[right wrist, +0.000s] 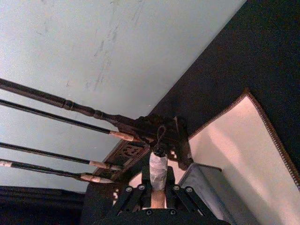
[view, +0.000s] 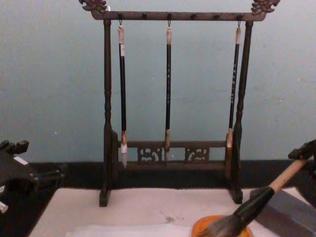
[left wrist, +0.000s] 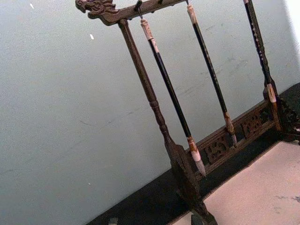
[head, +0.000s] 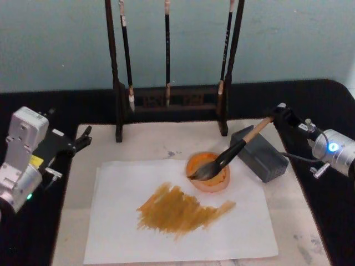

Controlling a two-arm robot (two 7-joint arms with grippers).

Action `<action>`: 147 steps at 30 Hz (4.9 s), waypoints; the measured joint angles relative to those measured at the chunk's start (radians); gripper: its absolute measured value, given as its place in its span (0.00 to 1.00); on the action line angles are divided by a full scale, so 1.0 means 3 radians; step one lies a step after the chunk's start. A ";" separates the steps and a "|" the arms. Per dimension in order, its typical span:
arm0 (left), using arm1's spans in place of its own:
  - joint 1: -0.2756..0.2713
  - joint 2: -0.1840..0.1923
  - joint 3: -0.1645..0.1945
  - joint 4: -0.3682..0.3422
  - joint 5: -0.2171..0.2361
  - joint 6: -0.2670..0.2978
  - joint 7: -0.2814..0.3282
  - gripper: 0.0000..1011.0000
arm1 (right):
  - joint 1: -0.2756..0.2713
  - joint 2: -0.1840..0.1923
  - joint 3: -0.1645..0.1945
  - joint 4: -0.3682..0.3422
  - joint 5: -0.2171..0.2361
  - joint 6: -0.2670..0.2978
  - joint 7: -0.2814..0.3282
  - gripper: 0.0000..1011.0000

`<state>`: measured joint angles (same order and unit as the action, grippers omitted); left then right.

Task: Pick up the brush from the inkstone, write on the paper, then place the brush back to its original position.

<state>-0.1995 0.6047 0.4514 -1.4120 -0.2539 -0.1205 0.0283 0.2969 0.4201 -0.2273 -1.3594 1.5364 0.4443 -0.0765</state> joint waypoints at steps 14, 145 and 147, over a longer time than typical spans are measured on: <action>0.0000 0.0000 0.0000 0.0000 0.0000 0.0000 0.0000 1.00 | 0.0312 0.0008 -0.0209 0.0412 -0.0012 -0.0057 0.0077 0.16; 0.0000 0.0000 0.0000 0.0000 0.0000 0.0000 0.0000 1.00 | -0.0322 0.0583 -0.1426 -0.0644 -0.3419 -0.1757 -0.0829 0.99; 0.0000 0.0000 0.0000 0.0000 0.0000 0.0000 0.0000 1.00 | -0.0335 0.0574 -0.1419 -0.0642 -0.3443 -0.1774 -0.0839 0.99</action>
<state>-0.1995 0.6047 0.4514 -1.4120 -0.2539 -0.1205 0.0283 0.1964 0.5922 -0.6530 -1.5520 0.5035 -0.0879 -0.3281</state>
